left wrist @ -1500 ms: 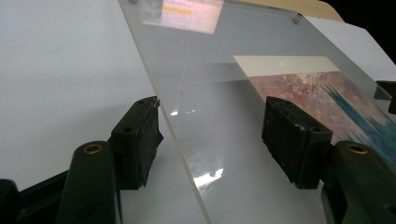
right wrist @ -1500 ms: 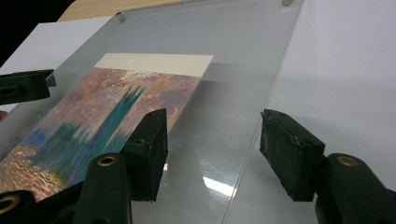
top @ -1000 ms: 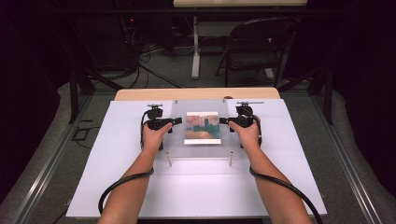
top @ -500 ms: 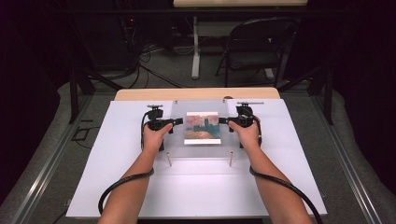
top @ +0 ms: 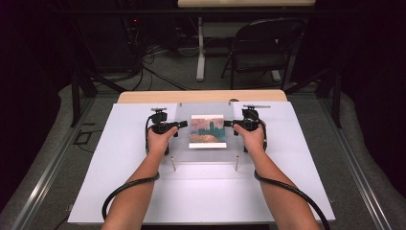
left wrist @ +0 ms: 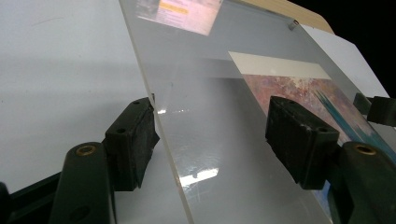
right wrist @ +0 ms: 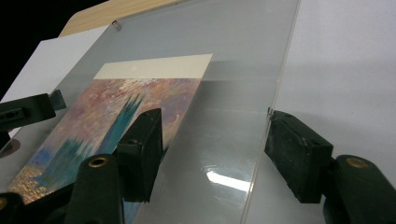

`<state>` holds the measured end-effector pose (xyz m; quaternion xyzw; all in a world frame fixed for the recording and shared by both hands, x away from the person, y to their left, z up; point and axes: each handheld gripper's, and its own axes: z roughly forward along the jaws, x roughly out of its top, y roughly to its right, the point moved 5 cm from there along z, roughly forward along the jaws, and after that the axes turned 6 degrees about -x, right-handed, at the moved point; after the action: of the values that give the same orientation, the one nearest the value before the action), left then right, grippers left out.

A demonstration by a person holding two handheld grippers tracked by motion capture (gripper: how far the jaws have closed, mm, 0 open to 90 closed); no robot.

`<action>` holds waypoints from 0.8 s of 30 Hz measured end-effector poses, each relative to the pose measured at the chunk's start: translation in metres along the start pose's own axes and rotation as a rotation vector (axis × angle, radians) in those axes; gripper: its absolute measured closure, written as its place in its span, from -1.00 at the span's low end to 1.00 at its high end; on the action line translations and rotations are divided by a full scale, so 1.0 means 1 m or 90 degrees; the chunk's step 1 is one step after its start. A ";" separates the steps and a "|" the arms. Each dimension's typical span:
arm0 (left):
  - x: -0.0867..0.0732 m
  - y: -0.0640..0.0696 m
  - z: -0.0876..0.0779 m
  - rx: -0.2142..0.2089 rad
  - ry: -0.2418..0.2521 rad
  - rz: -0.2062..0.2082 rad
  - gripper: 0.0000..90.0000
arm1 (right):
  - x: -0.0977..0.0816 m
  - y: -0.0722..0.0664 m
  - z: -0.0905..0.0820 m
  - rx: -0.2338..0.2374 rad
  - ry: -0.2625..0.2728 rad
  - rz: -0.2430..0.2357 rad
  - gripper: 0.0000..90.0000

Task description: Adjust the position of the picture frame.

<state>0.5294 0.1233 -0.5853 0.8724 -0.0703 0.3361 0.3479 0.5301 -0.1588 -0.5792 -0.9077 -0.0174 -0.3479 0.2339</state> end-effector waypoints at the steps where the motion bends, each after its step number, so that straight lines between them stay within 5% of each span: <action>1: 0.000 0.000 0.000 0.000 0.003 -0.003 -0.24 | 0.000 0.000 0.000 -0.001 0.001 0.005 -0.14; 24: -0.001 0.001 0.000 0.018 0.033 -0.047 -0.08 | -0.001 -0.004 0.000 -0.052 0.010 0.048 -0.05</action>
<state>0.5285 0.1231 -0.5852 0.8702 -0.0240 0.3464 0.3496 0.5286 -0.1548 -0.5775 -0.9136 0.0329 -0.3467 0.2100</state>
